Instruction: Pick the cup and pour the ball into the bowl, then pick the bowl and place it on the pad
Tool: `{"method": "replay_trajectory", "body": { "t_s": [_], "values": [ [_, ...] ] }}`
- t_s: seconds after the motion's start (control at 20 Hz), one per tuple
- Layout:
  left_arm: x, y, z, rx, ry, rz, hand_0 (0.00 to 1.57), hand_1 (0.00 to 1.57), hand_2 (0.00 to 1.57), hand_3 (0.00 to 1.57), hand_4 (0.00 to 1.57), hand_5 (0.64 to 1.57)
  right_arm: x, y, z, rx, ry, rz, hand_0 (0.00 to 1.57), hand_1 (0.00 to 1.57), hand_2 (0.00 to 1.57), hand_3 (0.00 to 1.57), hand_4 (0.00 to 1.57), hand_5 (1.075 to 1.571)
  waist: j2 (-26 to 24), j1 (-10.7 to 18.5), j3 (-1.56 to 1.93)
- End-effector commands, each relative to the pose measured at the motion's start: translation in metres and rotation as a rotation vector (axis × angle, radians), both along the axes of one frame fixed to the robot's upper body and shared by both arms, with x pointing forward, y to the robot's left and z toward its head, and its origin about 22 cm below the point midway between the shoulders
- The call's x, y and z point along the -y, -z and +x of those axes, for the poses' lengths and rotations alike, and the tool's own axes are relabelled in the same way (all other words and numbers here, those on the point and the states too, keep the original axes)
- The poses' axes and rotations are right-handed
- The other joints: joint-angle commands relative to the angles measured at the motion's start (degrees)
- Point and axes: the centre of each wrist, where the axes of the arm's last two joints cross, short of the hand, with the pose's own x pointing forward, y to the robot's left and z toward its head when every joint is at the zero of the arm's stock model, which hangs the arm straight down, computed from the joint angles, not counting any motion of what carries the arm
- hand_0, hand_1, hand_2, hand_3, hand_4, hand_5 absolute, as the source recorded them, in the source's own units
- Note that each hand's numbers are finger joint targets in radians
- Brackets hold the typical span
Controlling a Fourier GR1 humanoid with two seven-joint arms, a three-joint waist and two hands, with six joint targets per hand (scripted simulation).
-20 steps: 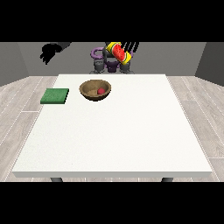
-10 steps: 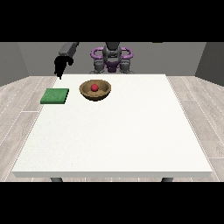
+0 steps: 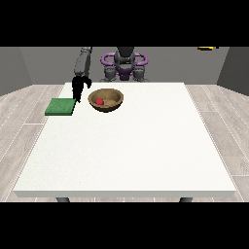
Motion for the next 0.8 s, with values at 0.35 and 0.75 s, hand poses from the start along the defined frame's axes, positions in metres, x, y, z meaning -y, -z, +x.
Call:
{"method": "replay_trajectory", "body": {
  "t_s": [0.35,0.75],
  "values": [
    [-0.07,-0.017,-0.035,0.047,-0.057,-0.009,0.0,0.0,0.0,0.0,1.01,1.535,-0.026,0.006,0.035,0.015,-0.057,-0.009,0.0,0.0,0.0,0.0,0.55,1.558,3.2,-3.0,0.04],
    [-0.068,-0.03,-0.05,0.117,0.004,0.002,0.0,0.0,0.0,0.0,1.01,1.539,-0.015,0.037,0.022,0.074,0.023,-0.004,0.0,0.0,0.0,0.0,0.47,1.548,7.6,0.3,0.07]
  ]
}}
